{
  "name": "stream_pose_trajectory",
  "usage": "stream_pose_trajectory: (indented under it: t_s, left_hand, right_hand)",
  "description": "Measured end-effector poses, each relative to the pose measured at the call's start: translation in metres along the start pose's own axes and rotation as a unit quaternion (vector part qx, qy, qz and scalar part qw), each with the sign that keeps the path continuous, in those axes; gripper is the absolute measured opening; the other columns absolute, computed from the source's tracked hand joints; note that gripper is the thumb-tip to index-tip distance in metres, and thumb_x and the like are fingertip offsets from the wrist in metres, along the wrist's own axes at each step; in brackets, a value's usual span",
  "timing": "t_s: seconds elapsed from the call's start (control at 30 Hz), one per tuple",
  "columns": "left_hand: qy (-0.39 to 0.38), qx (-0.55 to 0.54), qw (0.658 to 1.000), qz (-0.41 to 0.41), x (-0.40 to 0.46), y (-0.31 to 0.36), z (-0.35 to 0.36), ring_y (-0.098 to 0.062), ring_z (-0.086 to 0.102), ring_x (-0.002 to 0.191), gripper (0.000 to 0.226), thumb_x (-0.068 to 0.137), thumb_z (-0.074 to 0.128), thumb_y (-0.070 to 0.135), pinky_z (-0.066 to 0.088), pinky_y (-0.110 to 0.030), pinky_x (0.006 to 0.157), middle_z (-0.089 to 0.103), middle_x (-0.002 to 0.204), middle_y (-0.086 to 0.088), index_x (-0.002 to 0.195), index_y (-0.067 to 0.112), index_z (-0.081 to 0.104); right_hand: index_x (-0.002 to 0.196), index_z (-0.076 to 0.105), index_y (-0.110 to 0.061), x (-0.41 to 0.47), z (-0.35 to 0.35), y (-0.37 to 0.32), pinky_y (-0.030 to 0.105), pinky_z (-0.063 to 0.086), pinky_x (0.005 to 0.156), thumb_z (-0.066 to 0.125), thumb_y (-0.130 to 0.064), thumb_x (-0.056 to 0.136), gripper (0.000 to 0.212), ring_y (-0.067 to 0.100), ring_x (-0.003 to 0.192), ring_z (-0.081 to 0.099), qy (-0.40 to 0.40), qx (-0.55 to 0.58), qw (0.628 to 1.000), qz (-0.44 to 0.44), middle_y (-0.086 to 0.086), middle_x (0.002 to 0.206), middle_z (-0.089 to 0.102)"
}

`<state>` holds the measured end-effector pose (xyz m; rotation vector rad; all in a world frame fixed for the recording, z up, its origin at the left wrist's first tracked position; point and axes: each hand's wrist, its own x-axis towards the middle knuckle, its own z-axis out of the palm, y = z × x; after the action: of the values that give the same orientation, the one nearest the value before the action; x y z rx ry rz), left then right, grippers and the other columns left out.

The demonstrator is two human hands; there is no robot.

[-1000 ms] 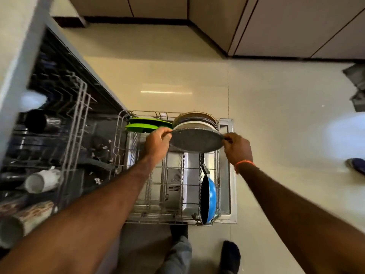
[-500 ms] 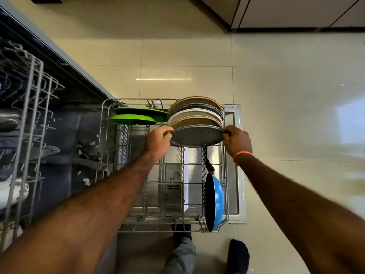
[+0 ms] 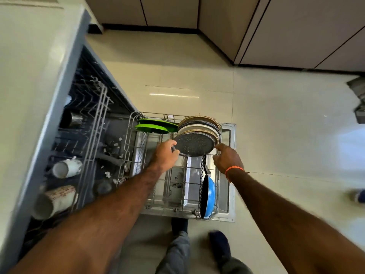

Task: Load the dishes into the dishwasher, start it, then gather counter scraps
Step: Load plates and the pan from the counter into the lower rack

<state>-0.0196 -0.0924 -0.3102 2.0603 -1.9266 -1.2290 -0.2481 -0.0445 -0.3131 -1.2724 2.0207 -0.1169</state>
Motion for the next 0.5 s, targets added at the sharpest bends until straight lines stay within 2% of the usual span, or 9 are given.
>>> stream_pose_trajectory:
  t_s: [0.1,0.2,0.27,0.33,0.4,0.47,0.5]
  left_hand:
    - [-0.025,0.008,0.999,-0.025,-0.06,0.01,-0.021,-0.017,0.062,0.108,0.044,0.092,0.064,0.024,0.048,-0.029,0.087,0.066,0.13,-0.005,0.136,0.018,0.059]
    - [-0.033,0.0,0.998,-0.058,-0.13,0.02,-0.04,-0.021,0.061,0.117,0.046,0.09,0.064,0.03,0.049,-0.033,0.097,0.064,0.133,-0.002,0.135,0.021,0.06]
    - [-0.031,-0.01,0.996,-0.079,-0.178,0.024,-0.047,-0.021,0.061,0.115,0.042,0.09,0.063,0.029,0.05,-0.032,0.094,0.065,0.129,0.0,0.131,0.019,0.062]
    - [-0.032,-0.025,0.995,-0.091,-0.226,0.027,-0.053,-0.021,0.063,0.103,0.027,0.09,0.063,0.027,0.052,-0.033,0.086,0.068,0.116,-0.003,0.114,0.015,0.067]
    - [-0.011,-0.032,0.995,-0.099,-0.264,0.026,-0.058,-0.021,0.062,0.095,0.015,0.09,0.064,0.028,0.05,-0.03,0.082,0.069,0.113,-0.009,0.096,0.015,0.067]
    - [0.037,-0.052,0.991,-0.117,-0.32,0.023,-0.06,-0.025,0.062,0.103,0.019,0.089,0.064,0.033,0.045,-0.028,0.085,0.068,0.122,-0.012,0.091,0.014,0.064]
    - [0.04,-0.068,0.989,-0.124,-0.327,0.025,-0.06,-0.027,0.062,0.11,0.029,0.088,0.064,0.036,0.046,-0.029,0.089,0.067,0.124,-0.013,0.1,0.009,0.068]
  right_hand:
    - [0.129,0.061,-0.018,-0.045,-0.018,-0.021,0.039,0.05,0.097,0.065,-0.021,0.091,0.039,0.029,0.109,0.064,-0.041,-0.032,0.998,-0.042,0.011,0.122,0.068]
    - [0.133,0.06,-0.017,-0.093,-0.037,-0.04,0.038,0.049,0.098,0.063,-0.027,0.091,0.043,0.032,0.112,0.063,-0.073,-0.08,0.989,-0.099,0.013,0.125,0.067]
    - [0.133,0.06,-0.016,-0.122,-0.05,-0.052,0.037,0.047,0.098,0.062,-0.027,0.091,0.044,0.033,0.115,0.061,-0.102,-0.11,0.979,-0.135,0.013,0.127,0.066]
    - [0.129,0.062,-0.015,-0.154,-0.06,-0.065,0.038,0.049,0.098,0.062,-0.027,0.091,0.04,0.034,0.114,0.061,-0.131,-0.14,0.965,-0.177,0.013,0.125,0.066]
    - [0.124,0.064,-0.018,-0.178,-0.064,-0.076,0.04,0.051,0.096,0.061,-0.03,0.088,0.037,0.035,0.112,0.062,-0.145,-0.165,0.951,-0.217,0.012,0.122,0.067]
    - [0.121,0.064,-0.023,-0.212,-0.063,-0.086,0.04,0.051,0.095,0.057,-0.034,0.085,0.039,0.037,0.111,0.063,-0.161,-0.199,0.93,-0.264,0.013,0.121,0.067]
    - [0.122,0.064,-0.024,-0.214,-0.062,-0.089,0.041,0.051,0.095,0.055,-0.034,0.085,0.04,0.037,0.111,0.063,-0.163,-0.206,0.925,-0.273,0.013,0.122,0.067]
